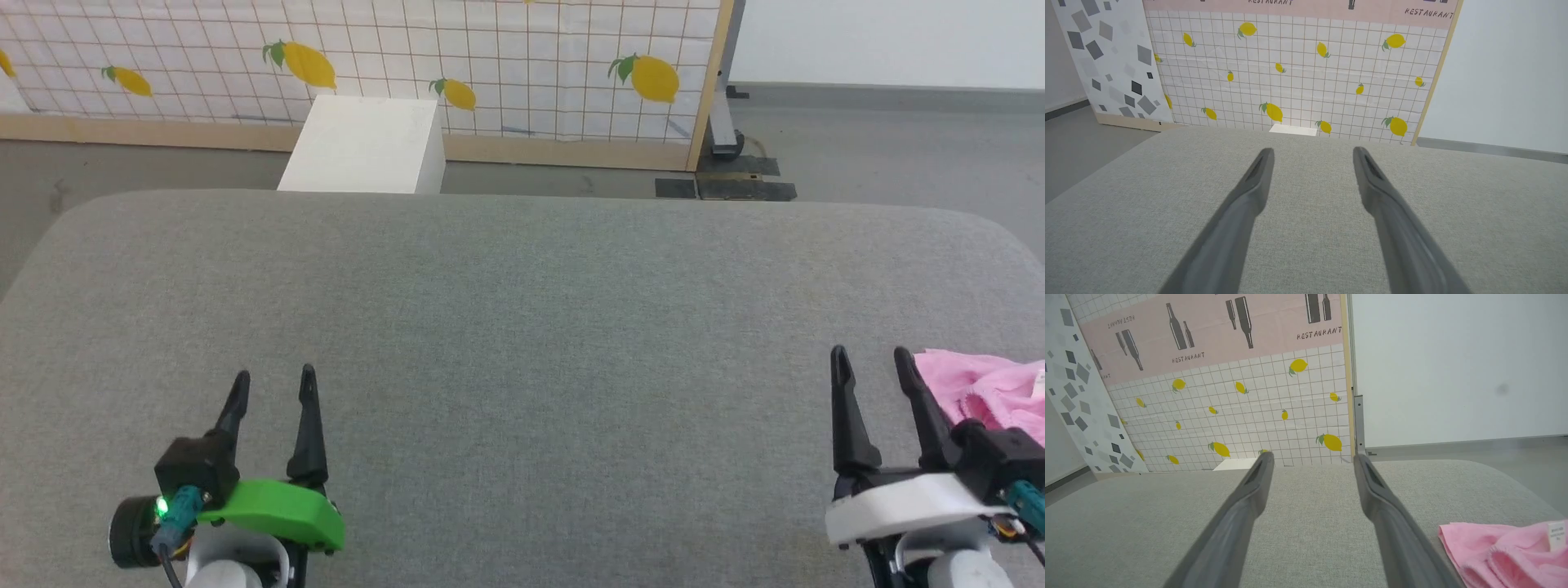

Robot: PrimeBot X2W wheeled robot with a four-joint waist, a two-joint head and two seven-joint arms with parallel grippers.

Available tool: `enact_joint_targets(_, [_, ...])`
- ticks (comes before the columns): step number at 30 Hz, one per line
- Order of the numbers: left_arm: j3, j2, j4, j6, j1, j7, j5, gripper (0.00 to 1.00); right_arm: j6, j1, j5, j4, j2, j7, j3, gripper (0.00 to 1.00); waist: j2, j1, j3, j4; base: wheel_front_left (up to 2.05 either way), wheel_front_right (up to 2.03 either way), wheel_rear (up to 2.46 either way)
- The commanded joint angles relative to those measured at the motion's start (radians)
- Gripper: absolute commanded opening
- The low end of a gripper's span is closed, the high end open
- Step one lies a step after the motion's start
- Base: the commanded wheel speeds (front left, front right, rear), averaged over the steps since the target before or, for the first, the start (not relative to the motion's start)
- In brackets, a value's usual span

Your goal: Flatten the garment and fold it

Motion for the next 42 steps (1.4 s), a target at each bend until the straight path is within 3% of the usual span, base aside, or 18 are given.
enact_joint_targets(1, [-0.002, -0.006, 0.006, 0.011, 0.018, -0.011, -0.005, 1.0, -0.001, 0.021, 0.005, 0.004, 0.0, -0.005, -0.002, 1.0, 0.0075, 0.0, -0.003, -0.003, 0.0, 0.0, 0.0])
enact_joint_targets(18, [-0.023, -0.009, 0.078, -0.005, 0.028, -0.021, -0.031, 1.0, -0.001, 0.055, 0.023, 0.035, 0.0, -0.006, 0.042, 1.0, 0.0075, 0.0, -0.011, -0.013, 0.0, 0.0, 0.0])
enact_joint_targets(19, [-0.023, -0.01, 0.077, -0.002, 0.026, -0.016, -0.023, 0.0, 0.0, 0.053, 0.015, 0.033, 0.0, 0.0, 0.042, 0.0, 0.0, 0.0, -0.011, -0.013, 0.0, 0.0, 0.0])
enact_joint_targets(42, [-0.016, -0.021, 0.039, 0.001, 0.03, 0.023, 0.014, 0.0, 0.0, 0.05, -0.018, 0.004, 0.0, 0.041, 0.048, 0.0, 0.0012, 0.0, -0.008, -0.019, 0.0, 0.0, 0.0])
